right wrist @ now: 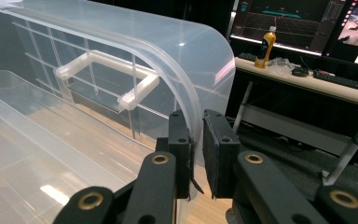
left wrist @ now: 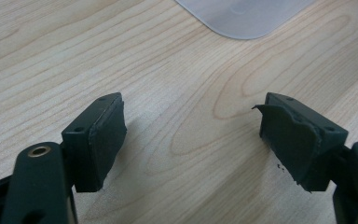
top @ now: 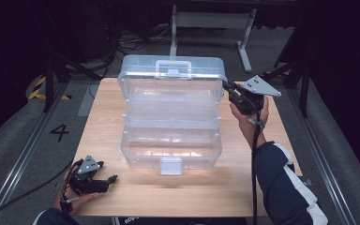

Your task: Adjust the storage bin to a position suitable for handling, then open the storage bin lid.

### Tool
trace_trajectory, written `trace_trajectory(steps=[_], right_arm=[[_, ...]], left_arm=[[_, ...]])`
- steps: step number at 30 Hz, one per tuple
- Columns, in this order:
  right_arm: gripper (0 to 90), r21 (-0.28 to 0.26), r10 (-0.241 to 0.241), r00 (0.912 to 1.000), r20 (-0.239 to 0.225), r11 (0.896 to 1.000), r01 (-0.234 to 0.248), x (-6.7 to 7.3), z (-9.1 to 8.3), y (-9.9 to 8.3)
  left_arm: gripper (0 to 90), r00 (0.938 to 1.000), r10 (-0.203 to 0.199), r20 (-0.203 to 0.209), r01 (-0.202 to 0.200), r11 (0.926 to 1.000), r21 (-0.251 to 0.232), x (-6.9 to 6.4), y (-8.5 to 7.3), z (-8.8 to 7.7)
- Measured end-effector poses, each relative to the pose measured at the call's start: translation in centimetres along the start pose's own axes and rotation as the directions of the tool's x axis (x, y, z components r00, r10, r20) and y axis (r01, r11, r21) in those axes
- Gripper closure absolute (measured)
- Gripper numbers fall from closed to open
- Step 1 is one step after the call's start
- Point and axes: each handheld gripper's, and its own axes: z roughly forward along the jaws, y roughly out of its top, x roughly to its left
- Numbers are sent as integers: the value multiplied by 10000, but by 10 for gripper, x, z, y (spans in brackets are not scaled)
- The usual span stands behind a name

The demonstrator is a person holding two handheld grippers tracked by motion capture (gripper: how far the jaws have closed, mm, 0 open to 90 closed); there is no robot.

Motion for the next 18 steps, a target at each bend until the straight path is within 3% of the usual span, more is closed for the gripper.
trace_trajectory(steps=[18], right_arm=[[828, 383, -27, 9998, -200, 9993, 34, -11, 15, 9]], left_arm=[[223, 9999, -98, -61, 98, 10000, 20, -1, 0, 0]])
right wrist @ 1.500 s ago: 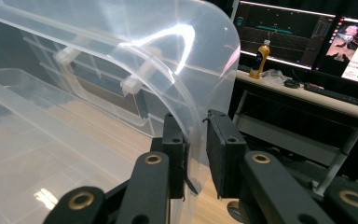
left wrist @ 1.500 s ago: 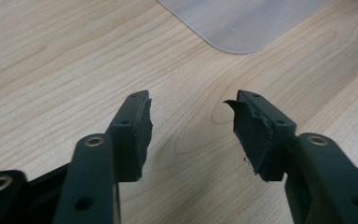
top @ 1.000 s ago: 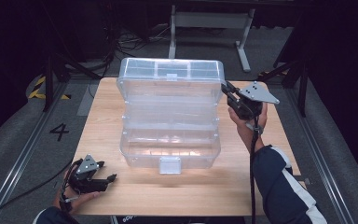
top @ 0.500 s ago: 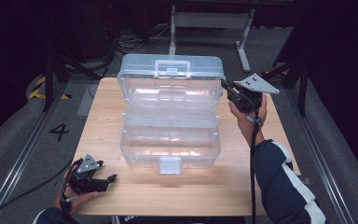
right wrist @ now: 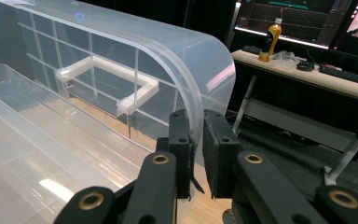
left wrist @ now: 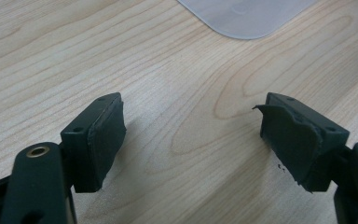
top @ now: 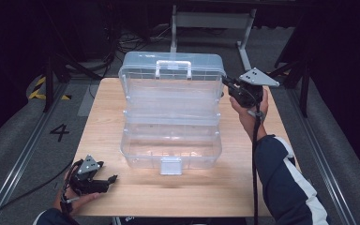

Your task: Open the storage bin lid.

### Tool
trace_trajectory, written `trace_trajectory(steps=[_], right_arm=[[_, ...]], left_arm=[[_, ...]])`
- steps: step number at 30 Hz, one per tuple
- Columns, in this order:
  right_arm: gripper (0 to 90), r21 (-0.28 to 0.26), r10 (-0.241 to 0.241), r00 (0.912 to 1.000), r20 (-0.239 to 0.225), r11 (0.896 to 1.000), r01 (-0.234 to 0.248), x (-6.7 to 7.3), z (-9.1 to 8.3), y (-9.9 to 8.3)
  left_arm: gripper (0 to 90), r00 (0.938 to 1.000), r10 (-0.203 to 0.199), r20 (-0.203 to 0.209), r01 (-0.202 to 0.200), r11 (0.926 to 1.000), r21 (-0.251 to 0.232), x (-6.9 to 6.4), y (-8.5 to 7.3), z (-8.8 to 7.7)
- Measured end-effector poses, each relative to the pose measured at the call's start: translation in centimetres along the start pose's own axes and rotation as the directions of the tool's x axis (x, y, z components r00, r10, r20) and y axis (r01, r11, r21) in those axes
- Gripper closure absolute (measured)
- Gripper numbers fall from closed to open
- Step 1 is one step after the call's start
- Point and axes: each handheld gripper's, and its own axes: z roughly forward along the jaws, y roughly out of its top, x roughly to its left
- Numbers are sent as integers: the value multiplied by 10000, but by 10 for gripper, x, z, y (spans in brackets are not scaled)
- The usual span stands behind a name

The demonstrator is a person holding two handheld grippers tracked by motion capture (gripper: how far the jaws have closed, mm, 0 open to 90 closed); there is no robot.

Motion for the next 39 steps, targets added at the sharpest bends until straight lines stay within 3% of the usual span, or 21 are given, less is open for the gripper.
trace_trajectory(steps=[39], right_arm=[[836, 516, 897, 9957, -234, 9947, -884, -24, 38, 7]], left_arm=[[205, 9999, 116, 21, -116, 9999, 8, 0, 2, 2]])
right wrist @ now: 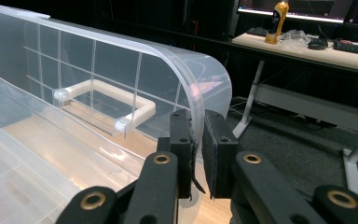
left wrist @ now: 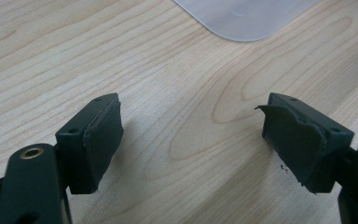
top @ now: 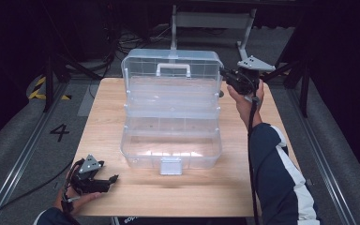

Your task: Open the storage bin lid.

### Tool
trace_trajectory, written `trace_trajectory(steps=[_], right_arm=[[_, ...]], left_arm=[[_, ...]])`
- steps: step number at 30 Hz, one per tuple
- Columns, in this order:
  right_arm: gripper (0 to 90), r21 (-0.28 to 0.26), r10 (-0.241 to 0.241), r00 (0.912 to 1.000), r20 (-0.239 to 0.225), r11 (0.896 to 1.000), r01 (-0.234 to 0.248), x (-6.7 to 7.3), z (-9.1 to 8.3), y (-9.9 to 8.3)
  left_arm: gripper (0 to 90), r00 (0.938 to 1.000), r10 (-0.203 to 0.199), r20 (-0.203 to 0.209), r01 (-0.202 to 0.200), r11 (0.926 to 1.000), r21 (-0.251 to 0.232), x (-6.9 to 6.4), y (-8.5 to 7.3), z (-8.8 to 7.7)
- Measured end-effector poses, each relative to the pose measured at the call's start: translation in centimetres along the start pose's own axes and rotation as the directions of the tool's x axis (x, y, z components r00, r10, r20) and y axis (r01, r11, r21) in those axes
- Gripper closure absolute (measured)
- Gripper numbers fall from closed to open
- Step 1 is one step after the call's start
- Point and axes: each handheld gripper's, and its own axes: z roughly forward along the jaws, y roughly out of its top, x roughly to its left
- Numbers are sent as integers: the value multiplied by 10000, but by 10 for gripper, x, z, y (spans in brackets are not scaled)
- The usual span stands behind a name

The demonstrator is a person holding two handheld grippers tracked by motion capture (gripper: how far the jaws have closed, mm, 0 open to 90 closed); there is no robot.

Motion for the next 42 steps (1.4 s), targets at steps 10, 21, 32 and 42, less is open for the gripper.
trace_trajectory(steps=[10, 21, 32, 42], right_arm=[[834, 210, 289, 9996, -24, 9994, -288, -7, 12, 1], [828, 682, 479, 9988, -65, 9965, -474, -16, 28, 4], [823, 1026, 698, 9975, -134, 9924, -681, -23, 42, 3], [819, 1230, 746, 9972, -67, 9897, -732, -27, 51, 1]], left_arm=[[205, 10000, -13, -7, 13, 10000, -10, 0, 0, 0], [203, 10000, -6, 10, 6, 10000, -10, 0, 0, 0], [195, 10000, 34, 59, -34, 10000, -8, 0, 0, 1], [178, 9999, -54, 105, 54, 10000, 6, -1, 0, 2]])
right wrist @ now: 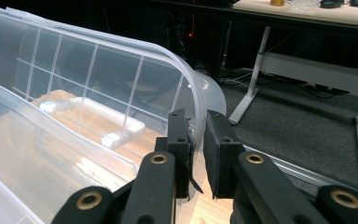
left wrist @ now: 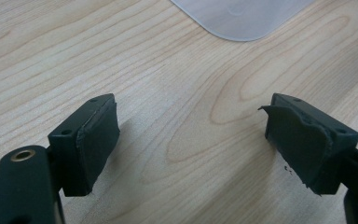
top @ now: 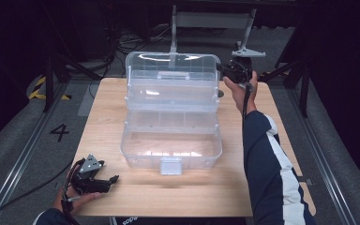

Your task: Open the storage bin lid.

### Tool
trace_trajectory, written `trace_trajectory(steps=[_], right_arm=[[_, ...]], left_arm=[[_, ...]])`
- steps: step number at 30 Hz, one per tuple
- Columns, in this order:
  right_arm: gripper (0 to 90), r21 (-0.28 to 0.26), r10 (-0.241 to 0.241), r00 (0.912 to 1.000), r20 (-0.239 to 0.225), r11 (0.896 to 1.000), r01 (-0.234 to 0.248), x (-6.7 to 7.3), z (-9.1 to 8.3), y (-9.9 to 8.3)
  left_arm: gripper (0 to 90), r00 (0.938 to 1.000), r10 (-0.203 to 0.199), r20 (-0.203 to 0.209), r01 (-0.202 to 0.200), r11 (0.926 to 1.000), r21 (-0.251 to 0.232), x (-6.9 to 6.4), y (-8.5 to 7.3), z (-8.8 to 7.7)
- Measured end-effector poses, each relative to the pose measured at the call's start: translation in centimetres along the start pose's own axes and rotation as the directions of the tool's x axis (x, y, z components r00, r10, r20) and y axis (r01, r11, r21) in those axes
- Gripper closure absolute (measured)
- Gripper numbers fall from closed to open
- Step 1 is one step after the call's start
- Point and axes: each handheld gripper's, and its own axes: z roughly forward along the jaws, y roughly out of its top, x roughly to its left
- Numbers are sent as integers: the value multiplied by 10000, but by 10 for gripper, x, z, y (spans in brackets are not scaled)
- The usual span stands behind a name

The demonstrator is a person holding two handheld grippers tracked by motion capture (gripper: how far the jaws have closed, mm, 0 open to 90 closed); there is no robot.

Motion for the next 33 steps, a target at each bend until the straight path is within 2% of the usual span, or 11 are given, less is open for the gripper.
trace_trajectory(steps=[10, 16, 18, 26, 33], right_arm=[[813, 349, -104, 9999, 107, 9993, 100, -4, 13, 1], [809, 449, -41, 9999, 149, 9990, 34, -8, 22, -2], [808, 517, 152, 9998, 135, 9985, -159, -10, 27, -4], [805, 717, 402, 9991, 105, 9966, -408, -15, 39, -8], [801, 958, 319, 9993, 172, 9948, -334, -17, 44, -9]], left_arm=[[178, 10000, 17, -3, -17, 10000, 13, 0, 0, 0], [176, 10000, 8, 38, -8, 10000, 52, 0, 0, 0], [177, 10000, 8, -6, -8, 10000, 42, 0, 0, 0], [177, 10000, 19, -48, -19, 10000, -2, 0, 0, -1], [177, 10000, 38, -39, -38, 10000, 39, 0, 0, -1]])
